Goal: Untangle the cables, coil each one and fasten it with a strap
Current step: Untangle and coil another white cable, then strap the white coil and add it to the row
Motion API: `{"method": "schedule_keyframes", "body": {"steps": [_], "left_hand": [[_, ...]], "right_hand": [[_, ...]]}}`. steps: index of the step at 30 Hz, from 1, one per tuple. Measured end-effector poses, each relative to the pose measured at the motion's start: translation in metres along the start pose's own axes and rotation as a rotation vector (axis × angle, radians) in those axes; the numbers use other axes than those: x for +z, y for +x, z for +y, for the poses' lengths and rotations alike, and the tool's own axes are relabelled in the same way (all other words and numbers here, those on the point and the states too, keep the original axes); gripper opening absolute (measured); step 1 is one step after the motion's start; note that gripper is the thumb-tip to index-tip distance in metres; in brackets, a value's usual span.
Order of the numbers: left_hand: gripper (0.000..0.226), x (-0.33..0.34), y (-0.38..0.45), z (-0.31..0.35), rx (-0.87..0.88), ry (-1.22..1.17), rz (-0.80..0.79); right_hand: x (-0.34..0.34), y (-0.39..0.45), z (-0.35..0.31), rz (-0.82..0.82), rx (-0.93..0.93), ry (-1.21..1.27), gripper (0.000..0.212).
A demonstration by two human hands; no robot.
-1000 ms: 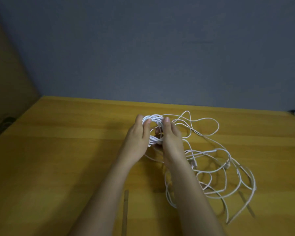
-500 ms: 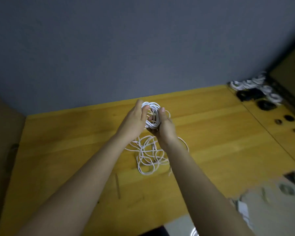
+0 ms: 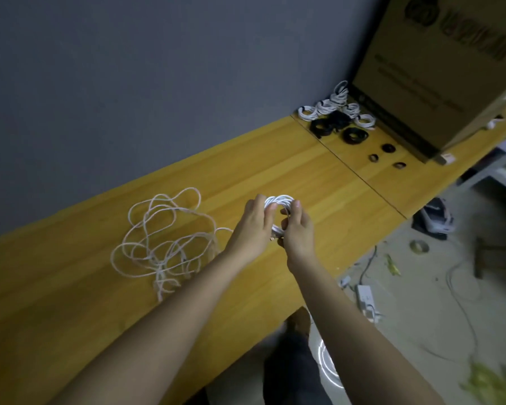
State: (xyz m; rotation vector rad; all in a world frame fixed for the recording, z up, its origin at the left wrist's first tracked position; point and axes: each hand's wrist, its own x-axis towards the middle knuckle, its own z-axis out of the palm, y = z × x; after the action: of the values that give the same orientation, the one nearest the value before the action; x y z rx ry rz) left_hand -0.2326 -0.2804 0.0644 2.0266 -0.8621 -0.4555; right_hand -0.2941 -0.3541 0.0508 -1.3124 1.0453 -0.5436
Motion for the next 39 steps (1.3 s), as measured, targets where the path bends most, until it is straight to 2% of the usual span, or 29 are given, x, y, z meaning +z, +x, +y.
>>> {"method": "schedule_keyframes", "body": {"steps": [3, 6, 9, 15, 20, 29, 33, 39], "left_hand": [[0.03, 0.045, 0.042, 0.016, -0.04, -0.01, -0.056], [0.023, 0.09, 0.083, 0.044, -0.055, -0.051, -0.056], [0.028, 0.13, 0.116, 0.07, -0.095, -0.113, -0.026], [0.034, 0.173, 0.167, 0.101, -0.199, -0.206, -0.066], [0.033, 0.198, 0.196, 0.099, -0.258, -0.237, -0.173], [0.013, 0.26, 0.256, 0.117, -0.406, -0.423, -0.284], [0.019, 0.303, 0.302, 0.125, -0.469, -0.4, -0.285], [0.03, 0.366, 0.366, 0.128, -0.523, -0.158, -0.279]], "right_hand": [[-0.042, 0.052, -0.003, 0.041, -0.091, -0.085, 0.042], [-0.09, 0.101, -0.021, 0.043, -0.168, -0.177, 0.043], [-0.132, 0.144, -0.038, 0.008, -0.207, -0.26, 0.041], [-0.172, 0.207, -0.054, -0.031, -0.108, -0.261, 0.023], [-0.189, 0.239, -0.048, 0.018, -0.091, -0.268, 0.036], [-0.252, 0.311, -0.043, 0.072, -0.004, -0.263, 0.029], [-0.285, 0.373, -0.046, 0.016, 0.004, -0.285, 0.03], [-0.342, 0.462, -0.062, -0.084, -0.048, -0.394, 0.032]]}}
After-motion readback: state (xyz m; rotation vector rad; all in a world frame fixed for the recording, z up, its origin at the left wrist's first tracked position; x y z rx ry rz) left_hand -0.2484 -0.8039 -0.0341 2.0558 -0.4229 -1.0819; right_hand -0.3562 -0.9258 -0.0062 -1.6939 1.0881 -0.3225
